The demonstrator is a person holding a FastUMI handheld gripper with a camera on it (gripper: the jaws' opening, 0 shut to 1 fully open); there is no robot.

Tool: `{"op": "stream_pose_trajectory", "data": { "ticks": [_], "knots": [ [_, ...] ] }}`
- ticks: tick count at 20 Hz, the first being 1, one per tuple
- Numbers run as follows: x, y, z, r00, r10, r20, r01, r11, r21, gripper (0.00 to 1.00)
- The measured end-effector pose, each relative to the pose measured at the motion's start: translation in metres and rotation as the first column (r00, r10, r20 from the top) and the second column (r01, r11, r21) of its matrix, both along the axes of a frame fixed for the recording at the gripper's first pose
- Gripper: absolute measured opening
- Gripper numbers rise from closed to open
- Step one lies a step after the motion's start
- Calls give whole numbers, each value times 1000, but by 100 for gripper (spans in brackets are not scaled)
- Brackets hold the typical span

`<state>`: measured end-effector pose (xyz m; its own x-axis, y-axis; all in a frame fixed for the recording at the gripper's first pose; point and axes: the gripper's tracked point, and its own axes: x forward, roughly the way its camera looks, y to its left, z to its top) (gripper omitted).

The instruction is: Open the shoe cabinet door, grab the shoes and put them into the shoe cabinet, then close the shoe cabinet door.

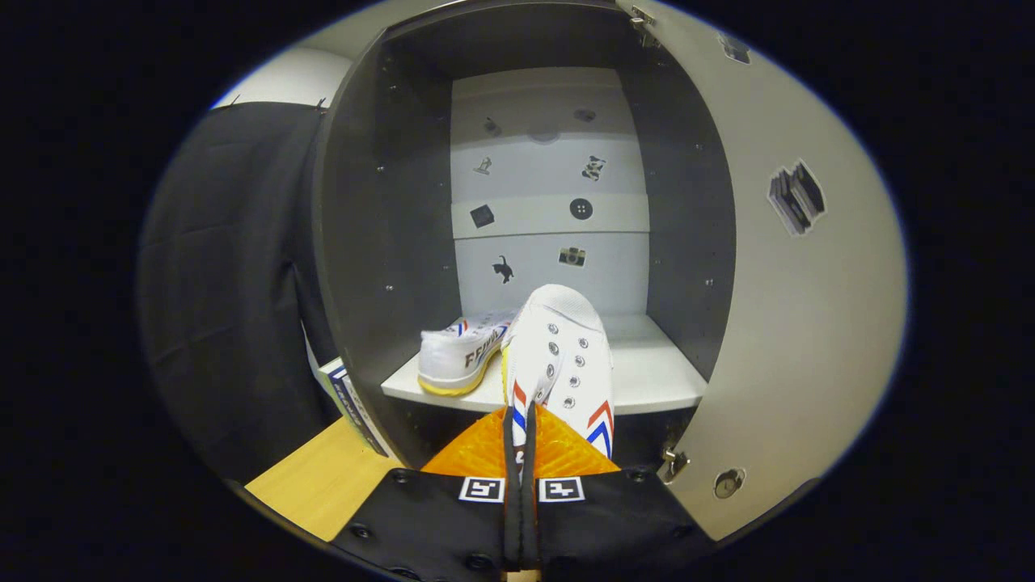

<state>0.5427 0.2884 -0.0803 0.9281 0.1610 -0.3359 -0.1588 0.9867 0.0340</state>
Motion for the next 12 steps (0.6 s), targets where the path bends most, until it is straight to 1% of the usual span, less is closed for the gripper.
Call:
{"op": "stream_pose_trajectory", "data": {
  "ticks": [4,7,9,12],
  "knots": [
    [46,-2,14,999,-32,27,32,999,-27,1],
    [81,-2,16,998,-49,39,52,996,-67,1],
    [103,1,14,998,-57,32,60,994,-86,1],
    [122,4,6,998,-65,7,66,993,-96,2]
  ]
}}
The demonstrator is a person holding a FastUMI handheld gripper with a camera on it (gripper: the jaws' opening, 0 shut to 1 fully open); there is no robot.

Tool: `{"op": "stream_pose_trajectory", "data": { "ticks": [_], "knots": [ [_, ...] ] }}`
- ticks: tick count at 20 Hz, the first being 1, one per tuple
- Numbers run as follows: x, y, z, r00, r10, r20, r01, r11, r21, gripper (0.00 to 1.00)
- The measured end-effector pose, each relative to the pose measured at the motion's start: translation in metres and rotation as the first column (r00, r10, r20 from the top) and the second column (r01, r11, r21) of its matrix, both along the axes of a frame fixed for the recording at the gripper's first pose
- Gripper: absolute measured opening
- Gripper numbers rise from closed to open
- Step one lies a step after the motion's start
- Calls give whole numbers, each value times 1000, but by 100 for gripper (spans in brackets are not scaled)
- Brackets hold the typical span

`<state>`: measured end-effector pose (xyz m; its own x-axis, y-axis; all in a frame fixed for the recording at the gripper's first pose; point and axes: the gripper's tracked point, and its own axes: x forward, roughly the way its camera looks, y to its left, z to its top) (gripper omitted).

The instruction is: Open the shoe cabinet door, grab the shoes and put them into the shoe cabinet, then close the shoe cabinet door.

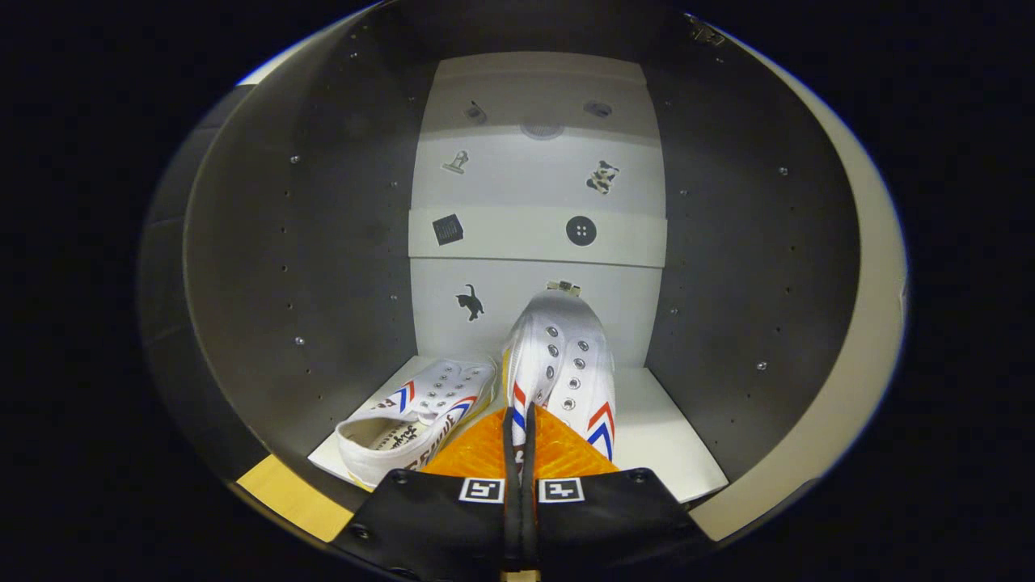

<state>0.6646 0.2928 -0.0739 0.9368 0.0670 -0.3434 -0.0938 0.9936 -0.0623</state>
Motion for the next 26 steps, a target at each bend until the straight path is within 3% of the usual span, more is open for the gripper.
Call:
{"op": "stream_pose_trajectory", "data": {
  "ticks": [9,13,14,19,26],
  "knots": [
    [39,6,-24,998,15,-67,-22,995,-99,1],
    [31,9,-14,997,25,-70,-28,998,-49,5],
    [27,13,-7,997,37,-70,-38,999,-17,16],
    [-15,14,38,999,46,4,-46,999,13,99],
    [-115,18,81,992,97,84,-99,995,29,100]
  ]
}}
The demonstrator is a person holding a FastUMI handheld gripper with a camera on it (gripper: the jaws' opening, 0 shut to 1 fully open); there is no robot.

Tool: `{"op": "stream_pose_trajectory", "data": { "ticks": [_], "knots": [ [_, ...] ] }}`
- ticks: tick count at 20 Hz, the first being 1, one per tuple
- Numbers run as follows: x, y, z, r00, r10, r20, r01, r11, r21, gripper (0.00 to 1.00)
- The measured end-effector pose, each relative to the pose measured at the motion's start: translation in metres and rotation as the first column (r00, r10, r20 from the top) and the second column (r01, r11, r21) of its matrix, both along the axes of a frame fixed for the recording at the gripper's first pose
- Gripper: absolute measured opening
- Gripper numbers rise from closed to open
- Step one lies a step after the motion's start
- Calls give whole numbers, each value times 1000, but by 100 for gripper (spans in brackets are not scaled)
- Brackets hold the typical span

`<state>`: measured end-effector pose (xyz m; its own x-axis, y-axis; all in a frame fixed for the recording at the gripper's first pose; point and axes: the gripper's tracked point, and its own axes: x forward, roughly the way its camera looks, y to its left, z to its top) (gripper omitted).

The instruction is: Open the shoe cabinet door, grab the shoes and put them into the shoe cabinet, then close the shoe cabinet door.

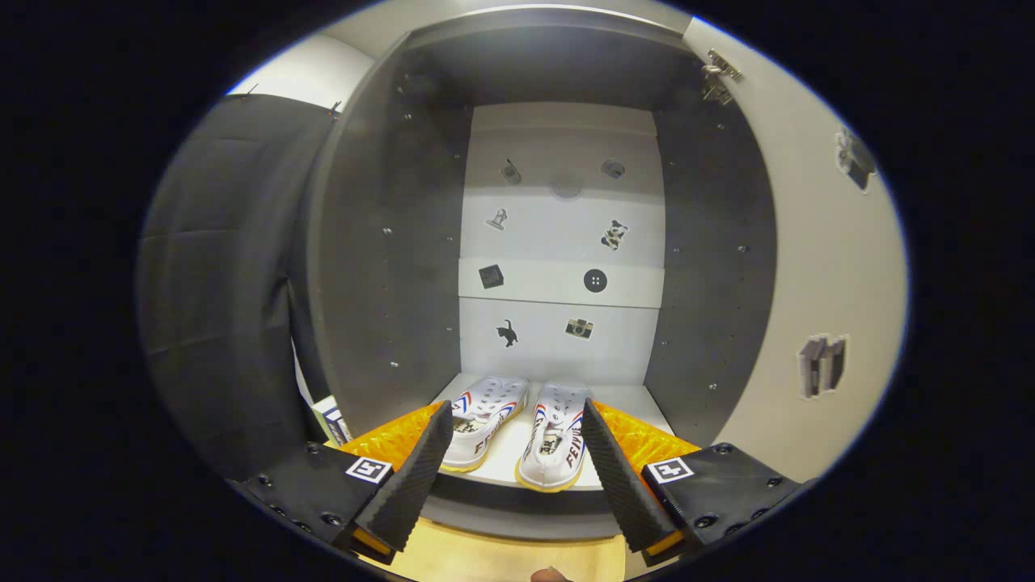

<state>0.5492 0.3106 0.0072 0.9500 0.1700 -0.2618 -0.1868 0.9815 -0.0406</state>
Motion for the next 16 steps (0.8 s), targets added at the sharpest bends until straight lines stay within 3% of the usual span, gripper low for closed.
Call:
{"op": "stream_pose_trajectory", "data": {
  "ticks": [7,16],
  "knots": [
    [-108,-13,21,999,34,22,-35,998,55,99],
    [-229,-45,49,994,96,47,-97,995,25,99]
  ]
}}
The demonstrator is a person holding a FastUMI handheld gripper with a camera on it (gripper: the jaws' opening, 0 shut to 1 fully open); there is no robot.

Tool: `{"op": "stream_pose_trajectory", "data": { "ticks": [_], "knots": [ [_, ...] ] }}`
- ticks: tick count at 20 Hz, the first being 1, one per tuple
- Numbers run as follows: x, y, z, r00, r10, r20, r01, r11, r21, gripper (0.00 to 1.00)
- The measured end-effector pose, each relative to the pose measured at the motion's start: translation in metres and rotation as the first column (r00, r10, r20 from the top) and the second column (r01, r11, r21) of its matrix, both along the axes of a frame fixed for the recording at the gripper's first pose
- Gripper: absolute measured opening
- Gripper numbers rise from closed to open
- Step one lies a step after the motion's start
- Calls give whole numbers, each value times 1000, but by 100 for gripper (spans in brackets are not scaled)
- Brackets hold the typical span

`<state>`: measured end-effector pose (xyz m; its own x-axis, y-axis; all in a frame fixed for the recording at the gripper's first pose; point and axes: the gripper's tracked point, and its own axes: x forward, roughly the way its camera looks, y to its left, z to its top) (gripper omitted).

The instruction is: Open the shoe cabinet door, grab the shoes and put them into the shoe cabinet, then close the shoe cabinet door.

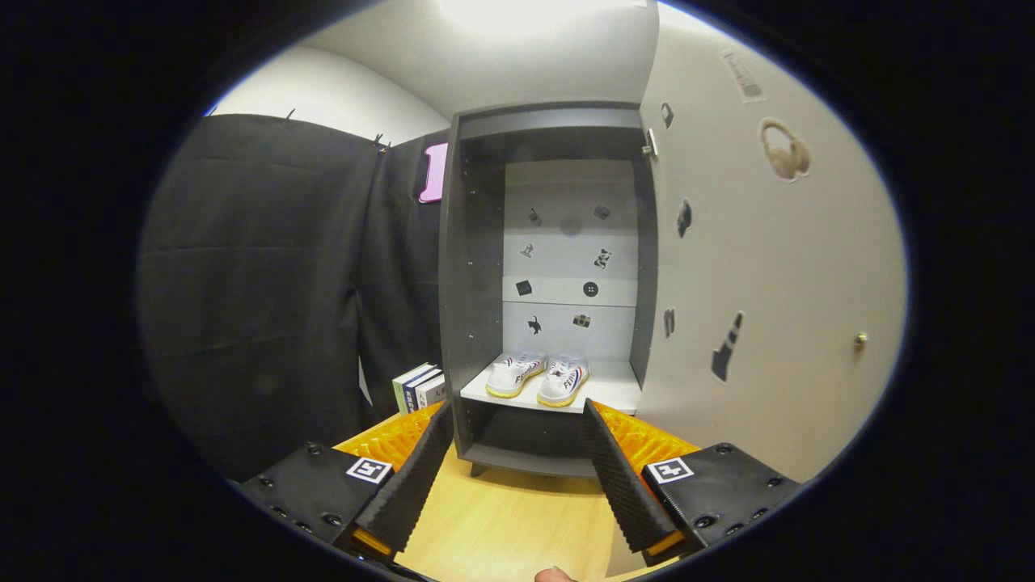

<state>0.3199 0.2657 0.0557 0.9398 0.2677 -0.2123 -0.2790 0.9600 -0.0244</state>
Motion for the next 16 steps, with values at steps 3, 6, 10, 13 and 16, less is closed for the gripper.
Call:
{"op": "stream_pose_trajectory", "data": {
  "ticks": [3,6,10,13,16],
  "knots": [
    [-30,-20,7,1000,-9,4,9,1000,4,98],
    [-53,-51,15,999,-43,4,43,999,7,97],
    [-72,-98,21,994,-110,11,110,994,9,96],
    [-93,-117,21,994,-111,2,111,993,41,95],
    [-102,-145,29,988,-156,18,155,987,45,96]
  ]
}}
